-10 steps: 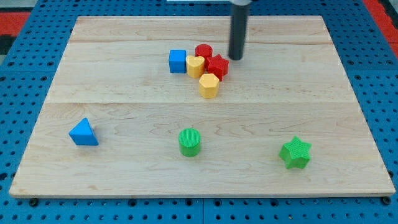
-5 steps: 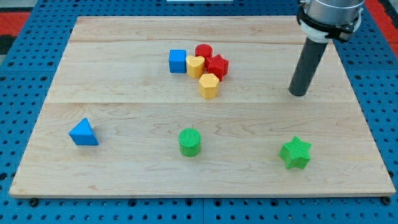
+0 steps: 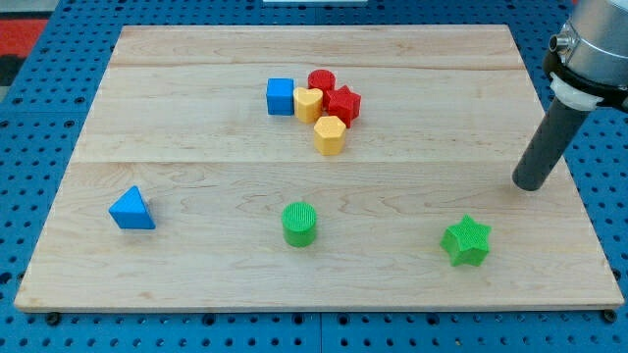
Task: Touch the bottom of yellow hexagon
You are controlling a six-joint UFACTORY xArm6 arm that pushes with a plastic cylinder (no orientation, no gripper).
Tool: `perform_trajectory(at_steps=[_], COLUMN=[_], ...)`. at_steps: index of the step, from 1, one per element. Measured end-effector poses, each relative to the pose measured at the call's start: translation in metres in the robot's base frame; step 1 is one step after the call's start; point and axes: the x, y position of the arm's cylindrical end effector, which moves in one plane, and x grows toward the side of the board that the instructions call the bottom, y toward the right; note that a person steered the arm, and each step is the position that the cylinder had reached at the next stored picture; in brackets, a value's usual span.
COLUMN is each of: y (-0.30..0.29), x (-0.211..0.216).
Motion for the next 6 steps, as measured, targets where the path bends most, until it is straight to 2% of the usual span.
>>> perform_trajectory(at_steps=[1,2,3,4,6], y=[0.012,-0.085,-0.143,-0.184,-0.225], x=[0.024,0.018,-0.047,-0.059,-0.051])
